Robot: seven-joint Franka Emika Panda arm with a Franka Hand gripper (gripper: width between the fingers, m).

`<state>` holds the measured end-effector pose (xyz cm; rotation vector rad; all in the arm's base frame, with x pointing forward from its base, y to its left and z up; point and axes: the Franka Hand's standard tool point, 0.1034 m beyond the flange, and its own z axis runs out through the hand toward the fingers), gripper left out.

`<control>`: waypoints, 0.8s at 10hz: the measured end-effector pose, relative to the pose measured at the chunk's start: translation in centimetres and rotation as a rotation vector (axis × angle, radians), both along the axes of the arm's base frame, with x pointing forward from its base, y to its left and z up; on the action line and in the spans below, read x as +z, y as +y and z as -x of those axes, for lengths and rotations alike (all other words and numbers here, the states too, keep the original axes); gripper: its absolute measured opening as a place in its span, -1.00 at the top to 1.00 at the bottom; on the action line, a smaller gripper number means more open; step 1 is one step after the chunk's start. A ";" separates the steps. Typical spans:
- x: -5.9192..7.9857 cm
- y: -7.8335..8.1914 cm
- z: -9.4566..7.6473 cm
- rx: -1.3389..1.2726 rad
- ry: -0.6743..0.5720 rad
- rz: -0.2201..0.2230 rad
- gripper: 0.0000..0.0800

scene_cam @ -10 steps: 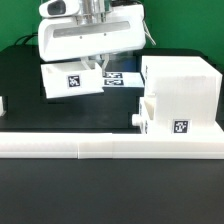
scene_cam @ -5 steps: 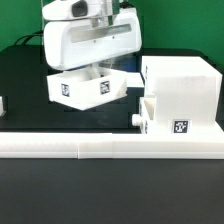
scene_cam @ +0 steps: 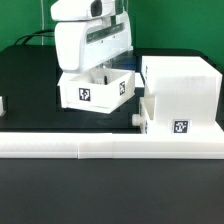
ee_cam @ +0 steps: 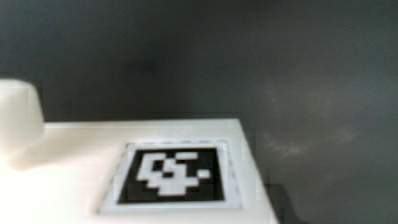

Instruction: Assemble drawer

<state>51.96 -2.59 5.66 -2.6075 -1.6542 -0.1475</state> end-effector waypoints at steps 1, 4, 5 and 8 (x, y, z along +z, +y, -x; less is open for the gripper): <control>0.0 -0.2 -0.1 0.133 -0.003 0.015 0.89; -0.2 0.2 -1.3 0.382 -0.013 0.058 0.89; -0.3 0.1 -1.2 0.381 -0.012 0.058 0.89; -0.1 0.7 -2.1 0.392 0.001 0.056 0.89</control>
Offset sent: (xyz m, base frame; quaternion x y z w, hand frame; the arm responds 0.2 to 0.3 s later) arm 0.0000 0.0000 0.0000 0.0000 0.0000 -0.1296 0.9916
